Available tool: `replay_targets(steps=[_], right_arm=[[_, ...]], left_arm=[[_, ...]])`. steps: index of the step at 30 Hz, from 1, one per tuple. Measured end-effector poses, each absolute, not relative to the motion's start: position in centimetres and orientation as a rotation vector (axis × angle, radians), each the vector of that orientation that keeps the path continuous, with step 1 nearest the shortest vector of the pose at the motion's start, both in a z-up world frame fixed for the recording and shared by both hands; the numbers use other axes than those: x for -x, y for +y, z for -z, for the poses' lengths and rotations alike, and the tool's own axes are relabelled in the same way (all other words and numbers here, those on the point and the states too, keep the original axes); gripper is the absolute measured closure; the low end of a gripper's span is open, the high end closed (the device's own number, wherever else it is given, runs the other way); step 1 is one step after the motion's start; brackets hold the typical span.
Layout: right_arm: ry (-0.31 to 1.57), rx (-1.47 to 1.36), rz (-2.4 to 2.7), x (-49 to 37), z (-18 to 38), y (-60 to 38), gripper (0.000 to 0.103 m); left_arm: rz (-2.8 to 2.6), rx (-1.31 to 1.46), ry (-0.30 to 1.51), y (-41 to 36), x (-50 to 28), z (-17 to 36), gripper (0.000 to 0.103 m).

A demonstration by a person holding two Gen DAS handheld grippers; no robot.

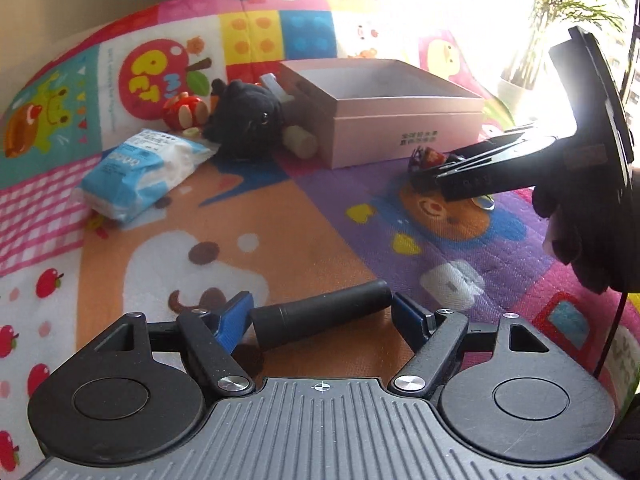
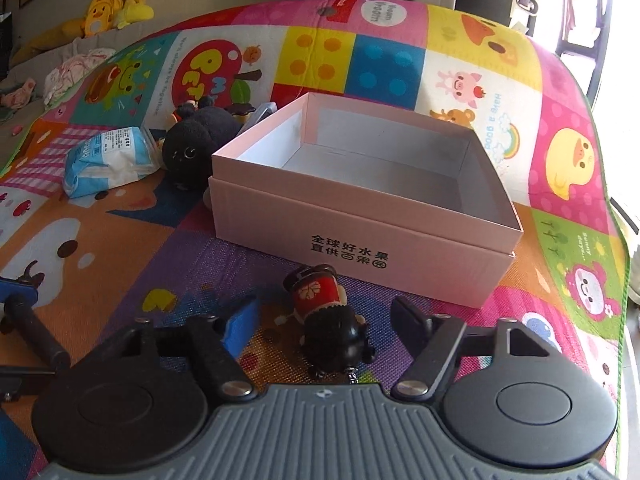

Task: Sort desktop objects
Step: 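Lift the black cylinder with the left tool while the right tool carries the figure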

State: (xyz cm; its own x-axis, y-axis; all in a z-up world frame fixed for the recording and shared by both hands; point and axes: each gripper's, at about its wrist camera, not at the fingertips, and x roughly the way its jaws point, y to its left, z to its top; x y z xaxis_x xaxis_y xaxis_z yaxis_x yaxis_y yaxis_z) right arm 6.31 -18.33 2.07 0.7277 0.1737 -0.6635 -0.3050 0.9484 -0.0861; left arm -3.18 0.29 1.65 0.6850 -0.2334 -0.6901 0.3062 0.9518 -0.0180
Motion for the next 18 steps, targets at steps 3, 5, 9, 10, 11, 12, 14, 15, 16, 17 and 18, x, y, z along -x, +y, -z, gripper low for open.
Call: replay_targets(steps=[3,5,9,10,11,12,14,15,16,17,18], right_arm=[[0.737,0.192,-0.28,-6.3,-2.1,-18.1,0.06],[0.745,0.202,-0.29,-5.5,-2.5,-18.2,0.071],[0.758,0.191,-0.331,-3.1,-3.4,-19.2,0.073],[0.761,0.195,-0.336,-2.5,-3.5,-19.4,0.073],[0.766,0.197,-0.339,-1.9,-3.6,-19.6,0.073],[0.773,0.198,-0.341,-1.4,-3.6,-19.8,0.073],[0.787,0.195,-0.35,-0.4,-3.6,-19.9,0.073],[0.793,0.192,-0.358,0.2,-3.7,-20.1,0.073],[0.798,0.188,-0.364,0.5,-3.7,-20.2,0.073],[0.803,0.183,-0.372,1.0,-3.7,-20.2,0.073],[0.805,0.18,-0.375,1.2,-3.7,-20.2,0.073]], left_arm=[[0.303,-0.067,0.764,0.2,3.9,-1.8,0.011],[0.288,-0.063,0.774,0.0,4.2,-1.8,0.01],[0.245,0.002,0.803,0.0,3.4,-1.7,0.011],[0.238,0.014,0.802,0.0,3.1,-1.7,0.012],[0.238,0.021,0.799,-0.2,2.9,-1.8,0.013],[0.239,0.017,0.795,-0.5,2.8,-1.8,0.015],[0.231,-0.009,0.791,-1.0,2.5,-1.6,0.018],[0.224,-0.026,0.785,-1.2,2.4,-1.5,0.019],[0.217,-0.035,0.78,-1.4,2.2,-1.5,0.021],[0.209,-0.04,0.773,-1.5,2.0,-1.5,0.023],[0.203,-0.045,0.768,-1.6,1.7,-1.4,0.023]])
